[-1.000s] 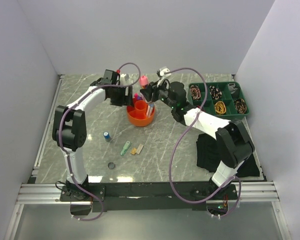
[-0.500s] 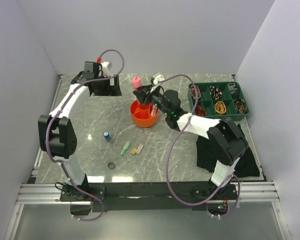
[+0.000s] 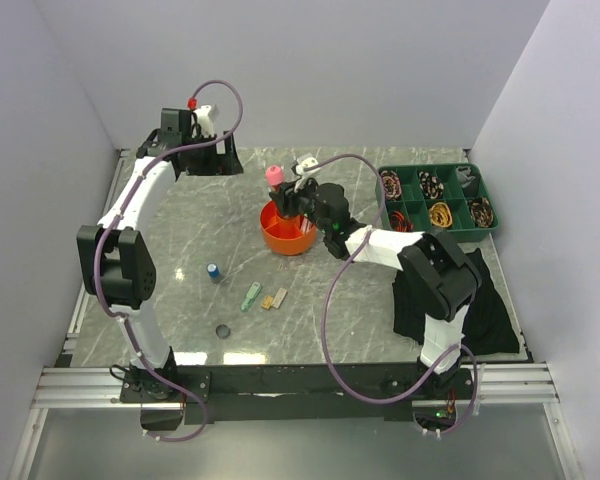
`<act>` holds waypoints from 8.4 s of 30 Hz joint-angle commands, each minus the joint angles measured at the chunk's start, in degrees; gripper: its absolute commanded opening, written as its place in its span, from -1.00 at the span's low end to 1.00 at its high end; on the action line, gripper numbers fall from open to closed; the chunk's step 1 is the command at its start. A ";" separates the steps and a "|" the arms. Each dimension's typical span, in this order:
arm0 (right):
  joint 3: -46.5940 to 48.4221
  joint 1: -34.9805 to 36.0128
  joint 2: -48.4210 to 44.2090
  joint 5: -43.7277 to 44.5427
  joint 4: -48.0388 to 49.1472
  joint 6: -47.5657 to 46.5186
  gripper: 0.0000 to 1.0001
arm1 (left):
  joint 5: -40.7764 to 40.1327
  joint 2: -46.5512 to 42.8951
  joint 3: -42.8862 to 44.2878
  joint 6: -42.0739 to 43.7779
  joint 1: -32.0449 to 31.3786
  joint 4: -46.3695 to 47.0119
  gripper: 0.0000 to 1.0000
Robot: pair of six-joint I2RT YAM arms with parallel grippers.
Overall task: Sort the stationery into containers
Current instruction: Place the pen in the storage box, then pick up the stationery from the center of the board, then close the stationery at the center of the board.
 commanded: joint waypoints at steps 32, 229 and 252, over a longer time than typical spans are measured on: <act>4.50 1.77 1.96 1.83 -2.79 -3.64 -0.27 | 13.16 5.99 4.43 -3.77 -4.18 5.22 0.99; -7.81 -10.36 -30.21 -17.77 -53.68 -28.17 0.21 | -0.10 -34.18 -49.45 31.03 -20.09 -25.98 -0.99; -11.06 -11.15 -32.40 -16.89 -53.15 -28.61 0.20 | -18.39 -36.64 -54.19 21.28 -24.66 -19.74 -0.99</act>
